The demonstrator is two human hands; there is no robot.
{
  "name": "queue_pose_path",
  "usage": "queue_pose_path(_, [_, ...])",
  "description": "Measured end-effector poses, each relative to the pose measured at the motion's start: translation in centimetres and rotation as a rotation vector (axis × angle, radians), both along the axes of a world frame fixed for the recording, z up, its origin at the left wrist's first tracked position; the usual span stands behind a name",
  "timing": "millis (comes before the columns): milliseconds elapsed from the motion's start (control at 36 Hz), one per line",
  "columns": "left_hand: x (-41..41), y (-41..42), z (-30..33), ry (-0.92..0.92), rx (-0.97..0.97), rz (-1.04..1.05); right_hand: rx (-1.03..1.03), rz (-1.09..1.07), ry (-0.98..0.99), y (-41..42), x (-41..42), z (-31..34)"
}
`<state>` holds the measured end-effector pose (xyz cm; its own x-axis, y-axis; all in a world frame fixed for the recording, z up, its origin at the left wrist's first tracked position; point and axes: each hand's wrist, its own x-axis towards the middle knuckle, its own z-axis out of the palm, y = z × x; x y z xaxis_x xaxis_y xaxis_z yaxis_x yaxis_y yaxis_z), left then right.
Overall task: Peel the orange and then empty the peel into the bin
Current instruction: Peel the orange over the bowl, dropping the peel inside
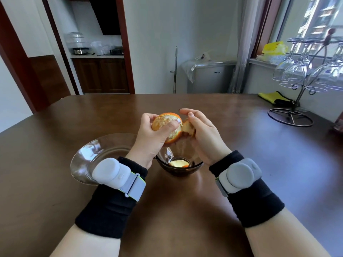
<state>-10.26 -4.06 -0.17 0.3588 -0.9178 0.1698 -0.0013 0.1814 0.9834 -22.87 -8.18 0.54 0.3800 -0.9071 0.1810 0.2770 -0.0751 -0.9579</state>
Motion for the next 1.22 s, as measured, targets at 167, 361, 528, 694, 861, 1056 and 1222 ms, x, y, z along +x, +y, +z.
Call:
queue_pose_path(167, [0.5,0.2,0.0,-0.019,-0.002,-0.006,-0.345,-0.096,0.38,-0.6,-0.4,-0.3])
queue_pose_path(361, [0.4,0.3,0.2,-0.016,-0.029,0.05,-0.592,-0.166,0.606,-1.1,-0.5,-0.7])
queue_pose_path(528, [0.3,0.2,0.1,-0.024,0.0,0.065,-0.777,-0.263,0.677,-1.3,-0.1,-1.0])
queue_pose_path(694, [0.3,0.3,0.2,-0.026,0.008,0.066,-0.841,-0.35,0.692,-1.5,0.5,-1.3])
queue_pose_path(861, [0.3,0.4,0.3,-0.001,-0.01,0.033,-0.842,-0.379,0.67,-1.4,0.3,-1.0])
queue_pose_path(1056, [0.0,0.3,0.6,0.086,0.005,-0.028,-0.817,-0.439,0.639,-1.5,0.5,-1.0])
queue_pose_path(1222, [0.3,0.1,0.5,0.085,-0.001,-0.011,-0.749,-0.443,0.595,-1.3,0.9,-0.8])
